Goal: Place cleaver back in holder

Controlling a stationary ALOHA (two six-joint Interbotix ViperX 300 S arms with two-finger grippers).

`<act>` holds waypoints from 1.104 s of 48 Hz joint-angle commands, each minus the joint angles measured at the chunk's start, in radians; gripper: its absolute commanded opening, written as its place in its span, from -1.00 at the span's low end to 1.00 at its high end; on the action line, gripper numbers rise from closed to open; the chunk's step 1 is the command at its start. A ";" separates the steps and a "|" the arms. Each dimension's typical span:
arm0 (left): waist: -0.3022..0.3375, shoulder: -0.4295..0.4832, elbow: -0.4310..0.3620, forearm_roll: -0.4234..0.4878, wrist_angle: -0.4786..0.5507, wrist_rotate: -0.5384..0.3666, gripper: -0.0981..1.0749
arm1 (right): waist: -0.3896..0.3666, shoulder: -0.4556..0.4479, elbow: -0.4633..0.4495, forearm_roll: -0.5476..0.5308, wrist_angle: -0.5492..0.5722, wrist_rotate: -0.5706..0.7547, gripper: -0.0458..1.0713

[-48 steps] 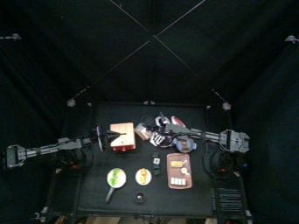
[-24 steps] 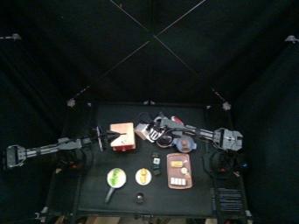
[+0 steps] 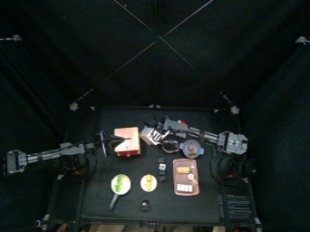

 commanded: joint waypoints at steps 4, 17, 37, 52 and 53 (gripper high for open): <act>0.003 0.002 -0.014 0.000 -0.005 0.002 0.18 | -0.008 -0.005 -0.035 0.000 -0.003 -0.003 0.04; 0.002 0.002 -0.011 0.000 -0.005 0.002 0.18 | -0.009 0.023 -0.061 -0.005 -0.028 -0.005 0.05; 0.002 0.002 -0.009 0.000 -0.005 0.000 0.18 | -0.015 0.046 -0.072 -0.012 -0.052 -0.006 0.56; -0.003 0.002 -0.009 0.000 -0.005 0.000 0.18 | -0.015 0.052 -0.083 -0.035 -0.055 -0.002 0.69; -0.003 0.000 -0.009 0.000 -0.005 0.002 0.18 | -0.012 0.051 -0.083 -0.035 -0.055 -0.002 0.69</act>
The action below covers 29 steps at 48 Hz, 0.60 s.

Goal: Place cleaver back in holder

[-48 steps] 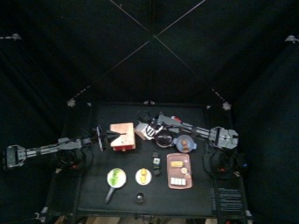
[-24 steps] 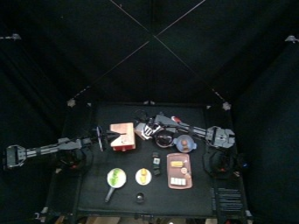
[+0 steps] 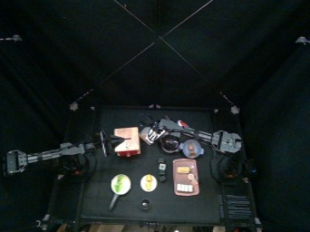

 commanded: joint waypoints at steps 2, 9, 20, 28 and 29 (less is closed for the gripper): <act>-0.002 0.002 -0.011 0.000 -0.003 0.002 0.18 | -0.003 -0.034 -0.031 0.000 -0.005 0.002 0.69; -0.002 0.002 -0.005 0.000 -0.003 0.003 0.18 | 0.026 -0.058 -0.020 -0.005 -0.020 0.006 0.69; -0.002 0.002 -0.002 0.000 -0.003 0.002 0.18 | 0.087 -0.120 0.038 -0.009 -0.092 0.018 0.69; -0.021 -0.002 0.006 -0.002 -0.003 0.002 0.18 | 0.107 -0.193 0.155 -0.009 -0.183 0.029 0.69; -0.023 -0.005 0.006 0.000 -0.005 0.002 0.18 | 0.106 -0.206 0.173 -0.009 -0.199 0.031 0.69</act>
